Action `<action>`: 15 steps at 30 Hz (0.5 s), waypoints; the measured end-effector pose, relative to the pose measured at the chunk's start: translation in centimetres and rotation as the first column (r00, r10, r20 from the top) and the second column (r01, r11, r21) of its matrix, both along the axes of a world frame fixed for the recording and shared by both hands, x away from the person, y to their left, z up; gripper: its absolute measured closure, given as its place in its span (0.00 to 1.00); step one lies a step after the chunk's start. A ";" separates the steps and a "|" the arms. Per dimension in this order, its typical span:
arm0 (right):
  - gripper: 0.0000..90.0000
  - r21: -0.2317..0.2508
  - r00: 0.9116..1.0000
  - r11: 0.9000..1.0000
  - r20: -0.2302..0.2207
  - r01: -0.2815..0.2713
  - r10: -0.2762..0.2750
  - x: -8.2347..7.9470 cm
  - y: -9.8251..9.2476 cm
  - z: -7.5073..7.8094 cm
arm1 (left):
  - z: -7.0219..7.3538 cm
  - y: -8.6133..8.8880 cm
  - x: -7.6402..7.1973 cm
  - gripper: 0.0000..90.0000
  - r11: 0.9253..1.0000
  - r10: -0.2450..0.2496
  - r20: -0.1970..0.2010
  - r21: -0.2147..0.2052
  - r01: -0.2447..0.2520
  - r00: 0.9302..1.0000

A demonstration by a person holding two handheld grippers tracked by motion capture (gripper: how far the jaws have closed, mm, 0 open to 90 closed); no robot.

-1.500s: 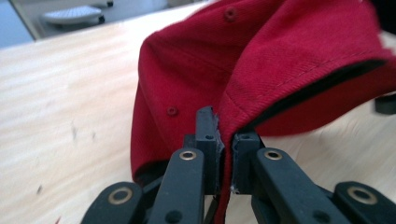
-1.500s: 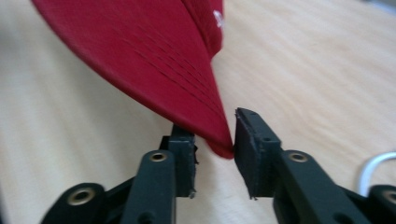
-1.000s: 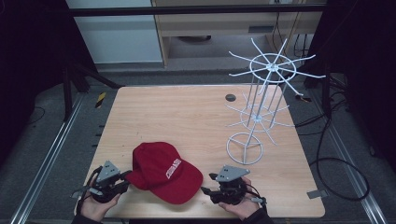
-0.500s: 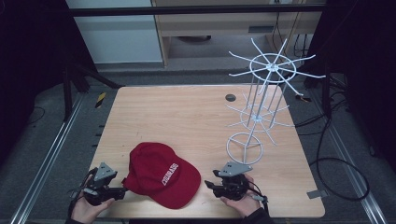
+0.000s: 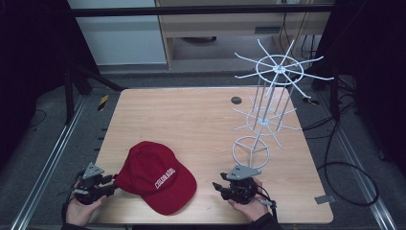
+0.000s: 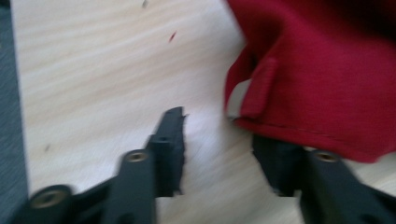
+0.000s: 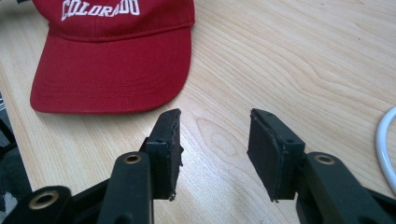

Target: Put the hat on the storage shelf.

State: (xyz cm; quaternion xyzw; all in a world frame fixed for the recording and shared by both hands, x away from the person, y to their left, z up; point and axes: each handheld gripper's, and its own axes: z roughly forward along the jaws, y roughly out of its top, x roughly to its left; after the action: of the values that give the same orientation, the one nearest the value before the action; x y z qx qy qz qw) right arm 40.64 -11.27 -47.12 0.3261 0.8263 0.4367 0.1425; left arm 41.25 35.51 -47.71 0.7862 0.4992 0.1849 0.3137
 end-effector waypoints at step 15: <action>0.65 0.014 1.000 1.000 -0.003 0.002 -0.002 0.3 0.1 0.2 | 0.8 -5.4 3.9 0.92 0.997 -0.065 0.038 -0.039 0.067 0.997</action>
State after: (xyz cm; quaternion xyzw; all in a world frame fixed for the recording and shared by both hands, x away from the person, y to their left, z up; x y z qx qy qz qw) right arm 40.91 -11.15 -46.95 0.3285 0.8231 0.4419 0.1393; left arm 45.19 30.07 -46.86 0.7923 0.4708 0.1789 0.3444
